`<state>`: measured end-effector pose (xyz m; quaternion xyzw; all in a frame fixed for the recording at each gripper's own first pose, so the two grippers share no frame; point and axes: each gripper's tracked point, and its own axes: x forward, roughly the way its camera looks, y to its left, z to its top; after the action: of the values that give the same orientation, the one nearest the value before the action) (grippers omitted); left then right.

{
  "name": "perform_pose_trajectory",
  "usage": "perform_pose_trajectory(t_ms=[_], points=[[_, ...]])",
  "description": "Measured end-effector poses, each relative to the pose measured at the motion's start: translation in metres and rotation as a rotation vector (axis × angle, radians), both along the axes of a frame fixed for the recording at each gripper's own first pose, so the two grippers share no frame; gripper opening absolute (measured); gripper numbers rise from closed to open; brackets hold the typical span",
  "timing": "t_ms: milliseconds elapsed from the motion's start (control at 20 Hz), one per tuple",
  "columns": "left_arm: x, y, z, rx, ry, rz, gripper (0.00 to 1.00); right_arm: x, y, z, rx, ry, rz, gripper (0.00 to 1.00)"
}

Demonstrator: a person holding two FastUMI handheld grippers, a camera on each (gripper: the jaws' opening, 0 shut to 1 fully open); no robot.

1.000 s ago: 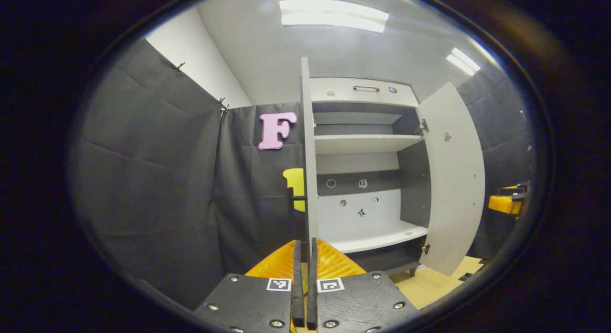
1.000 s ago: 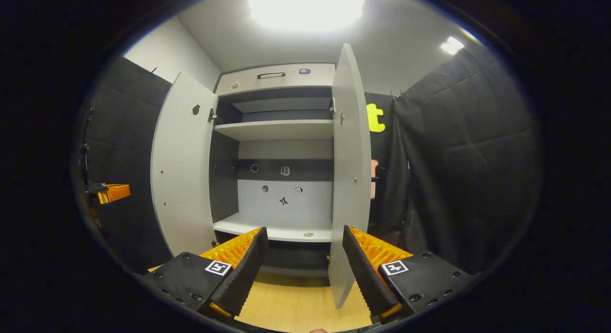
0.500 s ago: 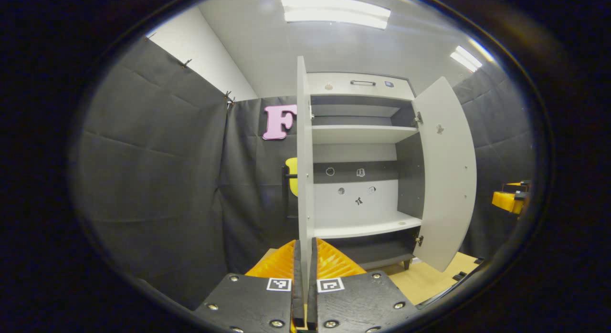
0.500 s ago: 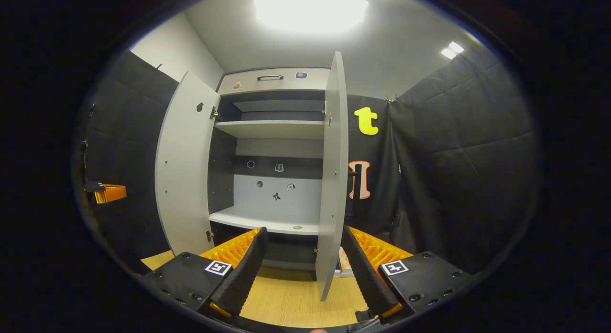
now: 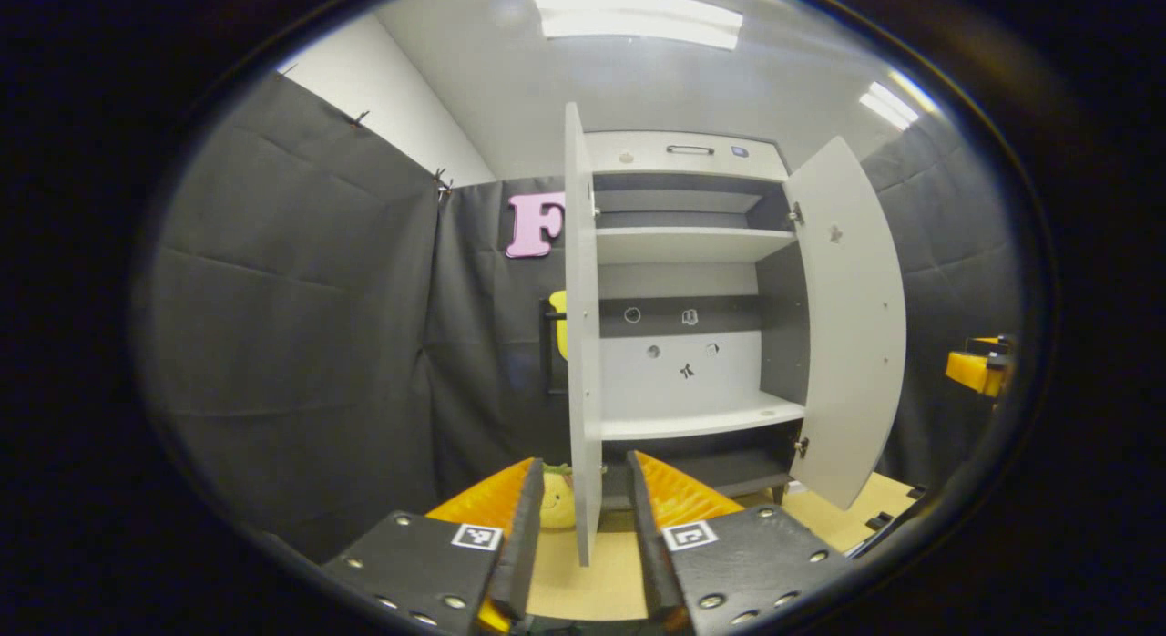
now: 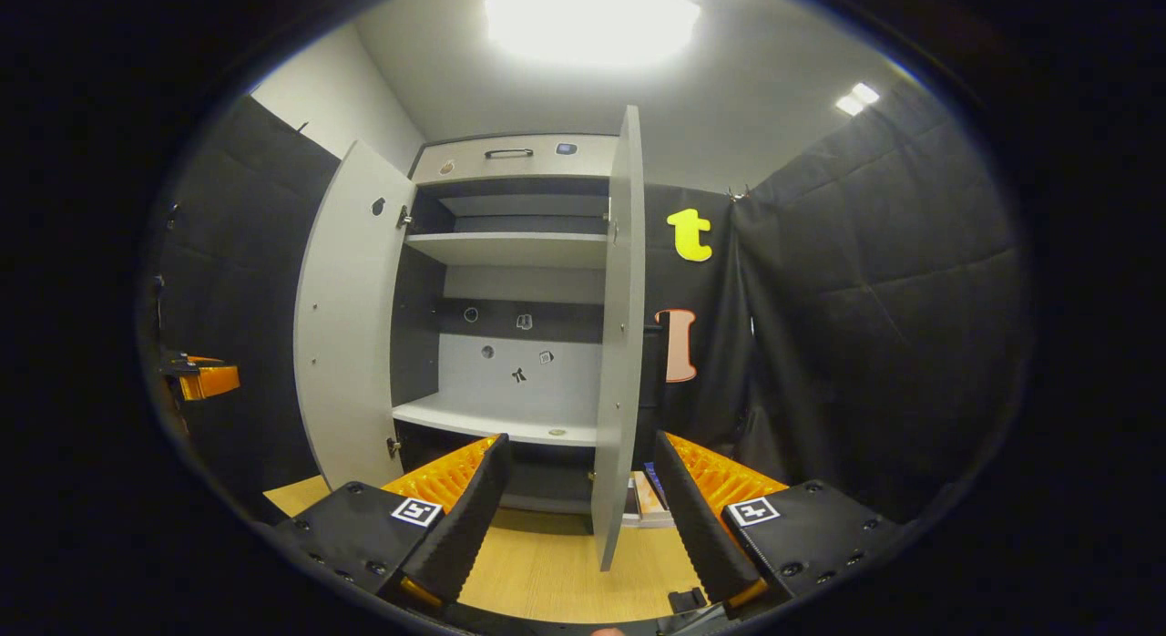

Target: Open the right door of the double-door shoe cabinet with the right hand, and open the left door with the left hand.

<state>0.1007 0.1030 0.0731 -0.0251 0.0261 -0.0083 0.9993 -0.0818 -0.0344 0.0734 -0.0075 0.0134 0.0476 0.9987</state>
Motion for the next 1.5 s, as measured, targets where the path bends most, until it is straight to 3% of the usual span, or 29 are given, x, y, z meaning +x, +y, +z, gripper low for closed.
perform_pose_trajectory(t_ms=[100, 250, 1500], points=[[-0.003, 0.0, -0.001, 0.012, -0.003, 0.003, 0.59, 0.0, 0.004, 0.0, 0.006, -0.003, 0.006, 0.98], [-0.008, 0.001, -0.001, 0.031, -0.021, 0.006, 0.95, 0.0, 0.006, -0.001, 0.023, -0.003, 0.006, 0.98], [-0.007, -0.003, -0.008, 0.047, -0.038, 0.01, 0.96, 0.011, -0.001, -0.006, 0.053, 0.009, -0.015, 0.98]])
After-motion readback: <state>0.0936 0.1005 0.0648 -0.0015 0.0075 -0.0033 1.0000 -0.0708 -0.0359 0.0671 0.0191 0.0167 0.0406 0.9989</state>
